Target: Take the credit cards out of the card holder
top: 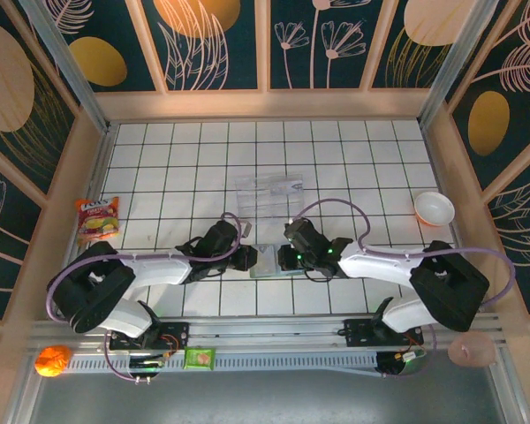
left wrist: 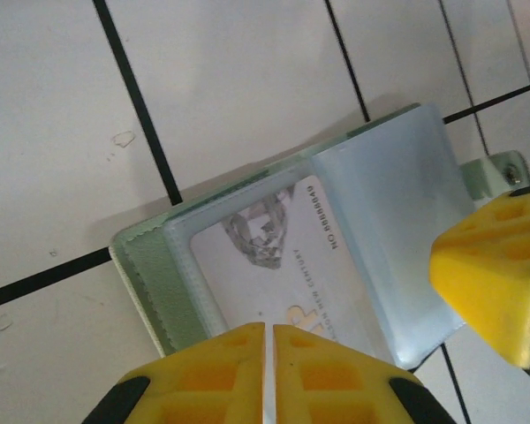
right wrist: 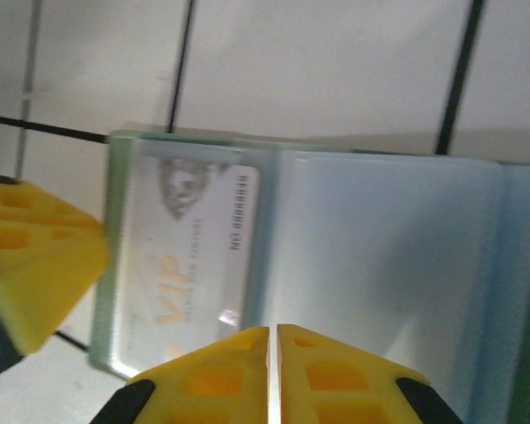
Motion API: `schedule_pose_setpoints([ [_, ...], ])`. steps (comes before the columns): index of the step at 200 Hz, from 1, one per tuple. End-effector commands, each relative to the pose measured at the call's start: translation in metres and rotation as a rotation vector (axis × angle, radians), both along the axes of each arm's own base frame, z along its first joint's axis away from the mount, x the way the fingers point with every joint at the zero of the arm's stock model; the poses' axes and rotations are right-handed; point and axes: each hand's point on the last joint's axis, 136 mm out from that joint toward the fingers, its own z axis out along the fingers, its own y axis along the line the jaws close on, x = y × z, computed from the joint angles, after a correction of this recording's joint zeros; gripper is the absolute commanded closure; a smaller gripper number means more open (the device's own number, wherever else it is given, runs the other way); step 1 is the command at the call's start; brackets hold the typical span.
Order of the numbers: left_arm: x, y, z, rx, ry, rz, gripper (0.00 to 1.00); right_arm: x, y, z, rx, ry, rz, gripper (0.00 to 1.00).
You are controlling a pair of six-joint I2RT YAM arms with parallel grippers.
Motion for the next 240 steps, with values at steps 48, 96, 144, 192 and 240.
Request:
schedule_pose_setpoints([
  [48, 0.002, -0.022, 0.028, -0.106, -0.051, -0.071, 0.89, 0.002, -0.013, 0.007, -0.094, -0.081, -0.073, 0.88],
  [96, 0.005, -0.012, 0.008, -0.025, -0.033, -0.035, 0.88, 0.000, 0.036, 0.051, 0.152, -0.097, 0.096, 0.70],
  [144, 0.008, 0.004, 0.019, -0.022, -0.081, 0.034, 0.77, 0.000, 0.049, 0.035, 0.251, 0.031, 0.135, 0.68],
  [192, 0.003, 0.009, 0.016, -0.025, -0.072, 0.038, 0.75, 0.002, 0.043, 0.015, 0.186, 0.070, 0.106, 0.72],
  [240, 0.001, 0.008, 0.017, -0.032, -0.072, 0.027, 0.75, 0.001, 0.039, 0.001, 0.152, 0.099, 0.084, 0.74],
])
